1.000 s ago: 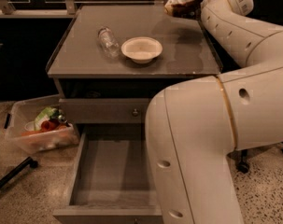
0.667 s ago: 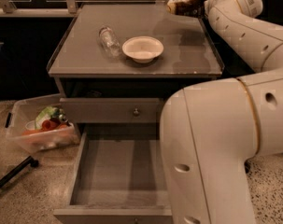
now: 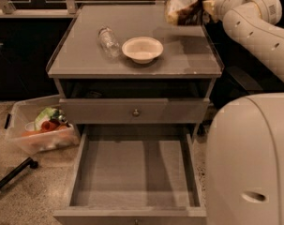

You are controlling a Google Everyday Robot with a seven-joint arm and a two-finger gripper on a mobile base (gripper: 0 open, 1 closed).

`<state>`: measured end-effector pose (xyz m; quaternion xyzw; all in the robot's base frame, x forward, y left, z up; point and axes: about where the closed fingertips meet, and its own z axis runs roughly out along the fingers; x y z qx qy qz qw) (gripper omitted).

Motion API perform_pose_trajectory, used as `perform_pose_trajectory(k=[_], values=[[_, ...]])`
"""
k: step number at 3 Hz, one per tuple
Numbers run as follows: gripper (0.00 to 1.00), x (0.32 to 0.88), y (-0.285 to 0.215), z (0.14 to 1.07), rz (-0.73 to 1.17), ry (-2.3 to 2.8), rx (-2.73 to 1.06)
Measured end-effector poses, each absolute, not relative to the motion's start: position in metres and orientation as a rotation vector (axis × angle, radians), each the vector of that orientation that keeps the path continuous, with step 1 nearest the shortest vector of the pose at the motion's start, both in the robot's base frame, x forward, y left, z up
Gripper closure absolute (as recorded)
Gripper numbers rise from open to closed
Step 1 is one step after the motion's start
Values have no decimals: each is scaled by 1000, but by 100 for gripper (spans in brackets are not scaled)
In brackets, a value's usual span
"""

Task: Pick brown chip bag from middle drawer and place on counter

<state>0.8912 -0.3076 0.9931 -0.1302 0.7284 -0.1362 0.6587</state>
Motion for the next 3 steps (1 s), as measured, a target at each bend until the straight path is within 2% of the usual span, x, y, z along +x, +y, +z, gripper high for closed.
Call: perform_pose_trajectory(k=[1, 2, 3], values=[[0, 869, -321, 1002, -342, 1609, -370], [0, 853, -335, 1002, -354, 1599, -412], [0, 846, -358, 1000, -272, 1619, -371]])
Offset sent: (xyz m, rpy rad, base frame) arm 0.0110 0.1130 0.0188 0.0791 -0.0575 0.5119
